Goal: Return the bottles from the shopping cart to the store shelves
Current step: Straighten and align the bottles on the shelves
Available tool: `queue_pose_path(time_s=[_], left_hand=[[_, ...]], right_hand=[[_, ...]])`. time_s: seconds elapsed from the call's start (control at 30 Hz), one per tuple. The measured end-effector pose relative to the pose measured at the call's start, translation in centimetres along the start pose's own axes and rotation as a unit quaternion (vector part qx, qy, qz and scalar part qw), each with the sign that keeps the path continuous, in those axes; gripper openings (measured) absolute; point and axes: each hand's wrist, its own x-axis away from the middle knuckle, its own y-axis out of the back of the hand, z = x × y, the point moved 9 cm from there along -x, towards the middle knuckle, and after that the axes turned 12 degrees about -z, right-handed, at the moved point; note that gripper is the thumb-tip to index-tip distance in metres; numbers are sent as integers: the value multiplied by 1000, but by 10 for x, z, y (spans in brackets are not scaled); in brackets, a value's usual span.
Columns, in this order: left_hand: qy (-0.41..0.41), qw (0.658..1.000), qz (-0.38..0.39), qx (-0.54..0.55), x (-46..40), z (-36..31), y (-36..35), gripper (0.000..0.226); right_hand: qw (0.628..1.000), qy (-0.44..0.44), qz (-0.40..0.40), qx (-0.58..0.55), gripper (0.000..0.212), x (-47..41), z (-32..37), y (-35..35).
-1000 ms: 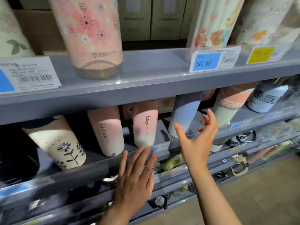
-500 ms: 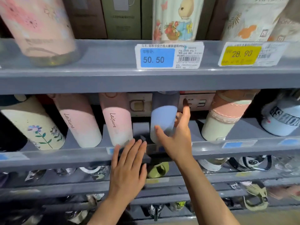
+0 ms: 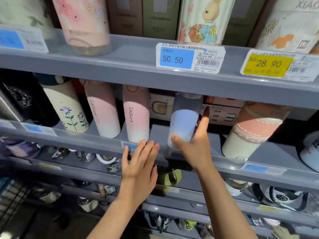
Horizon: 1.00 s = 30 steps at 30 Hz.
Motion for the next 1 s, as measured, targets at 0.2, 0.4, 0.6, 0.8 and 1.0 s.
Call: queue_pose_path(time_s=[0.2,0.4,0.6,0.8,1.0], left_hand=[[19,1000,12,12,1,1,-2,72],[31,999,13,31,2,2,-5,73],[37,998,1,56,1,2,-1,70],[25,999,22,40,0,2,-4,73],[17,999,32,31,-1,3,-5,72]], right_hand=[[995,39,-75,48,89,-1,5,0],[996,18,-82,27,87,0,-3,2],[995,28,-74,52,86,2,0,-1],[991,41,-89,86,84,-1,1,-1],[991,43,-93,85,79,0,2,-1]])
